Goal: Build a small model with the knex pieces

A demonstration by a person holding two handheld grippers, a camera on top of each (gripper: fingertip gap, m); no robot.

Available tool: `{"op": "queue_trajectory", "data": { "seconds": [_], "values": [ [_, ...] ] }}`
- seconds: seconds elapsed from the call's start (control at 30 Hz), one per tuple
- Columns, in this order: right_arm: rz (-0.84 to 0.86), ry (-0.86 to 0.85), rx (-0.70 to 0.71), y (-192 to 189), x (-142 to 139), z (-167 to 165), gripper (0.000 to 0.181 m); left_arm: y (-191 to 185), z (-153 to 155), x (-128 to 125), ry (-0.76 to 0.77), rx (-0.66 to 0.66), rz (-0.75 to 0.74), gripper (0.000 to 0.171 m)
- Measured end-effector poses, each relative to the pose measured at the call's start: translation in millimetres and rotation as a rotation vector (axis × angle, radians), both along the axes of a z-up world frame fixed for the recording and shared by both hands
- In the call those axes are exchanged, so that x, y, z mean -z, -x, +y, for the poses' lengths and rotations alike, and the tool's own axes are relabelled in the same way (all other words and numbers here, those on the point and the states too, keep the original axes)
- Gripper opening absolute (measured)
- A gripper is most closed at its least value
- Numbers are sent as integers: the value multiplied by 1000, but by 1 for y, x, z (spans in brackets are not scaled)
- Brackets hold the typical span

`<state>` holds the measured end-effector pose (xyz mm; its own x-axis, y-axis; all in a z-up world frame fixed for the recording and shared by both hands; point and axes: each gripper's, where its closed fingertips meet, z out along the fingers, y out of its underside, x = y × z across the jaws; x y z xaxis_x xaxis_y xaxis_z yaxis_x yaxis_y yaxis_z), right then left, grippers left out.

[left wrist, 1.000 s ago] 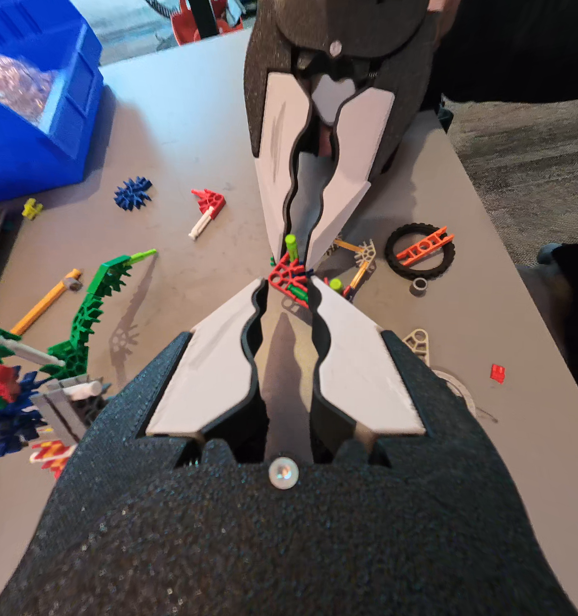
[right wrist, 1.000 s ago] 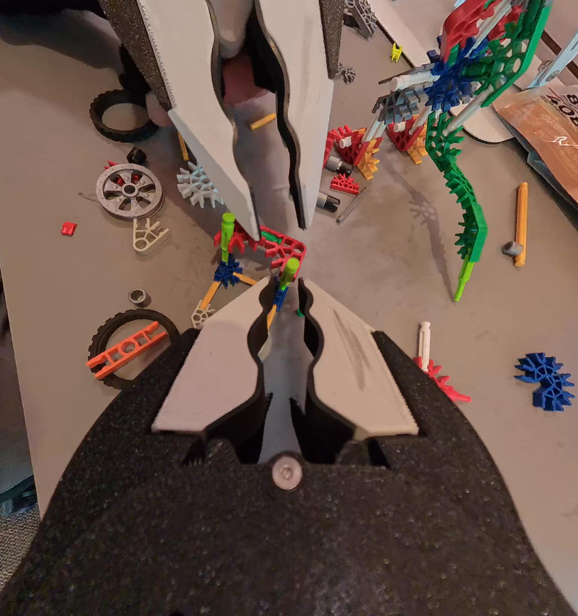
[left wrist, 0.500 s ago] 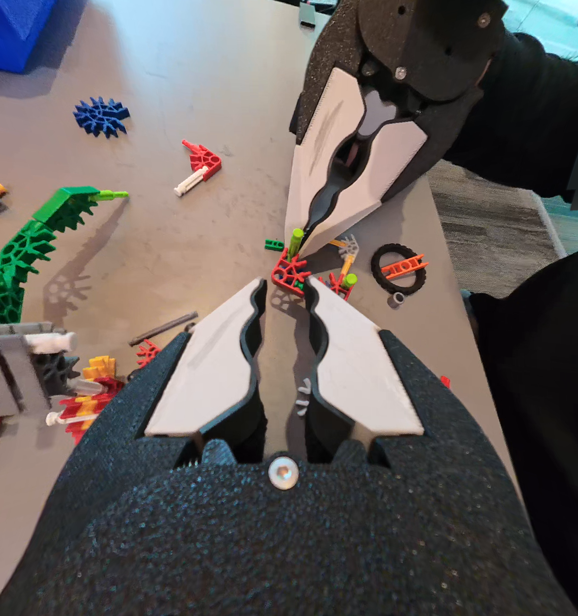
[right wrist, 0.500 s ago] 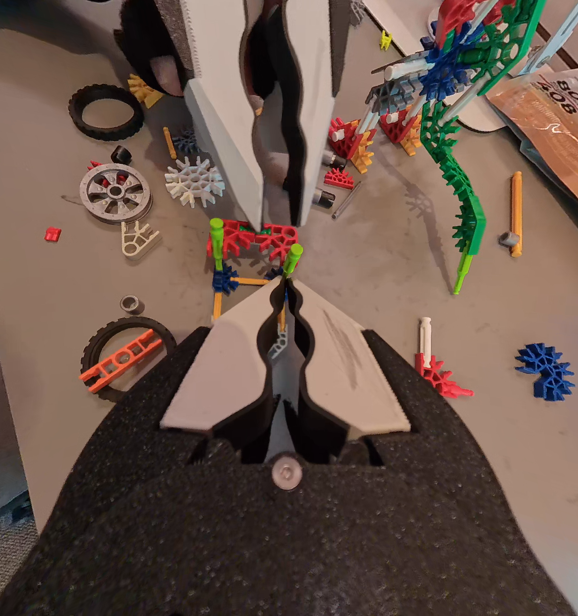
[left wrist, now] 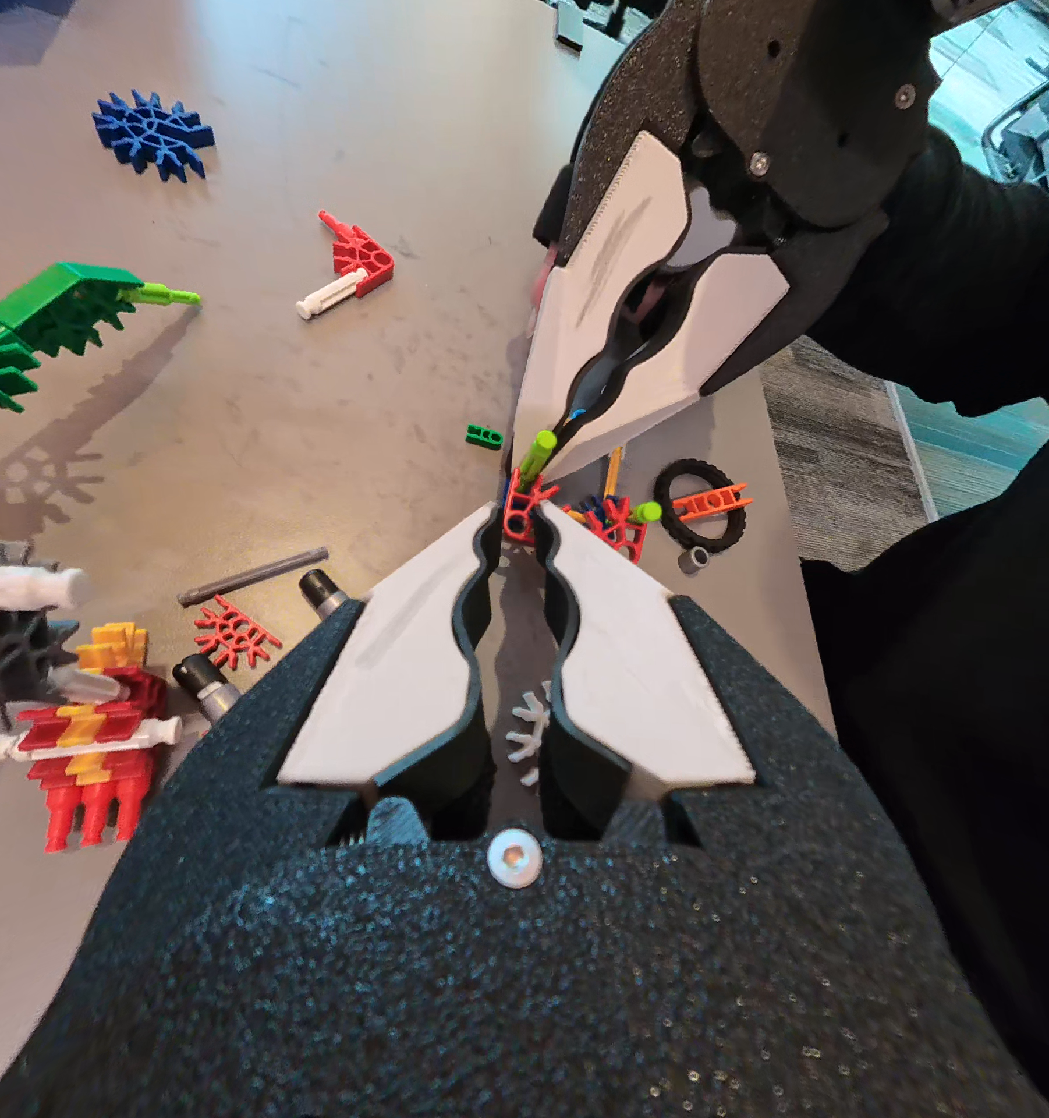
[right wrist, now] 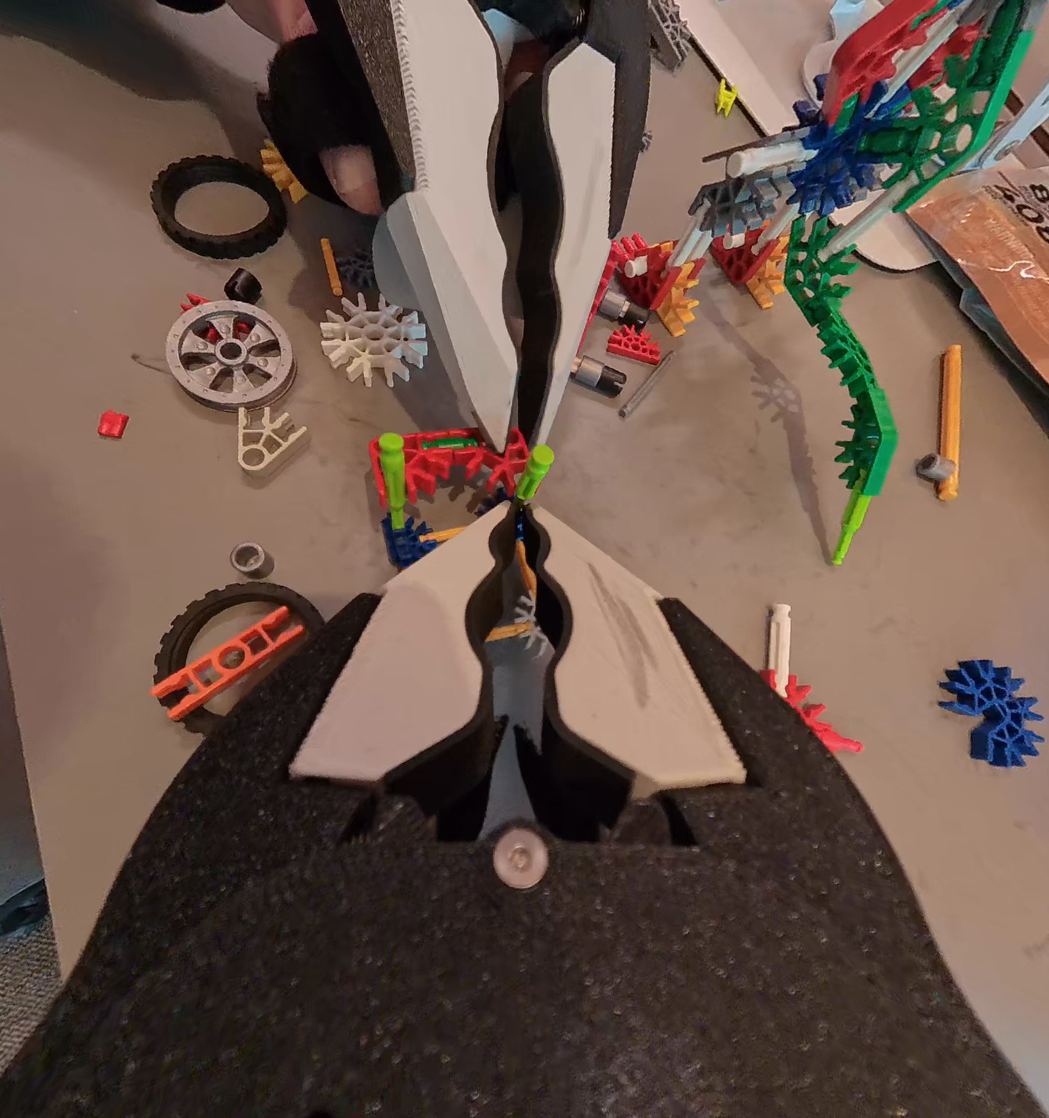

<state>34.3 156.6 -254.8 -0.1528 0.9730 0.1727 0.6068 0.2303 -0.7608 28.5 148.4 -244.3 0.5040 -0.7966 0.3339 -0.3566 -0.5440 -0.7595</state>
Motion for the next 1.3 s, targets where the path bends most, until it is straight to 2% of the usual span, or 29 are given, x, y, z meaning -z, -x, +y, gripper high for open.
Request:
{"op": "queue_trajectory", "data": {
  "seconds": [0.2,0.3,0.4,0.47,0.5,0.63,0.9,1.3],
  "values": [
    [-7,6,-1,1,0,2,0,3,0,-5,-41,-23,-2,11],
    [-3,23,4,3,1,1,0,11,-7,-9,-94,-26,26,29],
    [-2,30,-3,5,1,0,0,5,-20,-11,-198,26,60,56],
    [-2,33,-3,6,1,-1,0,3,-21,-3,-257,50,156,74],
    [-2,36,-6,6,0,-2,0,3,-20,0,-285,58,190,74],
    [-1,44,-7,6,0,-2,0,1,-17,7,-309,79,232,50],
    [53,78,-21,8,-9,0,2,1,-15,4,-380,104,230,49],
    [26,43,-76,15,-4,-3,0,1,-13,2,-436,114,224,48]
  ]
}}
